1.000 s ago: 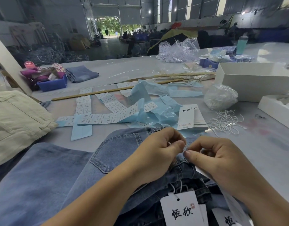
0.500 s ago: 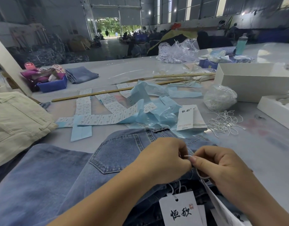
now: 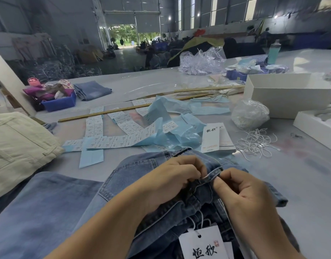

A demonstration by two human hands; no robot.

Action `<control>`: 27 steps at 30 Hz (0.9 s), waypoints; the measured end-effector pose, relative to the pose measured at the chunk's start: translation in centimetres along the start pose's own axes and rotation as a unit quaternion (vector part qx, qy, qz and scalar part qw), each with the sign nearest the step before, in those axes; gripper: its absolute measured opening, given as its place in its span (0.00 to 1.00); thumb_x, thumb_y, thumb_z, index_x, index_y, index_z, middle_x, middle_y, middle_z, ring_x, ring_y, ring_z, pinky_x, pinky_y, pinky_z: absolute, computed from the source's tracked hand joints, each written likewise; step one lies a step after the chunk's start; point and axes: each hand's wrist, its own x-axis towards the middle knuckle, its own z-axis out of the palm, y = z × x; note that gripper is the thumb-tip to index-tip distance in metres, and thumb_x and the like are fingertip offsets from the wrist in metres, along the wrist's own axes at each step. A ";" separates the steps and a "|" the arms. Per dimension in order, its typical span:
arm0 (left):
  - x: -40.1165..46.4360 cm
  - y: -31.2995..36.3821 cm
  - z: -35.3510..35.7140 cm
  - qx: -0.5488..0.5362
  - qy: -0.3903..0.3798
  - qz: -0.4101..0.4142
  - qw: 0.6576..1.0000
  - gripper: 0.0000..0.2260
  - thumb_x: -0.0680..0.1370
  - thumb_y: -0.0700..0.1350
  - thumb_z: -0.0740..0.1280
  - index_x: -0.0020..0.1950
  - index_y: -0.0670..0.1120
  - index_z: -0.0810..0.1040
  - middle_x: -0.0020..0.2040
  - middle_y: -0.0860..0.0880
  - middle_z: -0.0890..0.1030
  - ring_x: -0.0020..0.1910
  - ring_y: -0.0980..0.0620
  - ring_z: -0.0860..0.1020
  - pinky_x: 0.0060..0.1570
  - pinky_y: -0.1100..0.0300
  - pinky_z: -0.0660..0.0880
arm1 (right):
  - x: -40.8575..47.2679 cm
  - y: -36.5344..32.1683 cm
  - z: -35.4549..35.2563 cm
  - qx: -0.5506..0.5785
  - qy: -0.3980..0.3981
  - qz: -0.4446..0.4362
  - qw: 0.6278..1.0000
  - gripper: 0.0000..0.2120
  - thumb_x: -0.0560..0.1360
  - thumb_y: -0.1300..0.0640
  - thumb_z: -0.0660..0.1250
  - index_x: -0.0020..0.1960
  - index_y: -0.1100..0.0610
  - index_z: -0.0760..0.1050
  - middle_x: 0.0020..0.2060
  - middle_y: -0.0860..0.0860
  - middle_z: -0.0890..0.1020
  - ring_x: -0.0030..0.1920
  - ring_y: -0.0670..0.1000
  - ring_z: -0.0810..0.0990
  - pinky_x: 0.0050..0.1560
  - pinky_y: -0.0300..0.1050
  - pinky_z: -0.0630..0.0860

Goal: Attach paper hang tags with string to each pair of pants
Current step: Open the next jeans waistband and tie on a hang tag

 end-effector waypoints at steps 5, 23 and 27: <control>0.8 -0.4 0.5 -0.044 0.024 0.013 0.999 0.09 0.81 0.34 0.61 0.48 0.46 0.77 0.36 0.43 0.73 0.36 0.48 0.74 0.43 0.59 0.72 | 0.2 0.8 0.6 0.018 0.034 -0.002 0.999 0.07 0.72 0.59 0.73 0.37 0.50 0.80 0.27 0.53 0.80 0.31 0.54 0.78 0.32 0.47 0.74; 1.5 0.0 0.0 0.239 0.010 0.069 0.968 0.11 0.81 0.44 0.65 0.57 0.58 0.82 0.49 0.67 0.81 0.51 0.69 0.78 0.53 0.70 0.75 | 0.2 1.7 0.3 0.015 0.036 -0.064 0.997 0.10 0.71 0.61 0.74 0.40 0.45 0.82 0.26 0.44 0.79 0.27 0.38 0.74 0.29 0.30 0.70; 1.6 0.3 -0.1 0.278 0.011 0.053 0.959 0.07 0.81 0.47 0.65 0.52 0.58 0.81 0.45 0.58 0.82 0.44 0.60 0.79 0.47 0.61 0.76 | 0.3 1.7 0.1 0.001 0.028 -0.080 0.996 0.11 0.71 0.61 0.75 0.41 0.44 0.82 0.27 0.44 0.80 0.28 0.38 0.75 0.29 0.30 0.71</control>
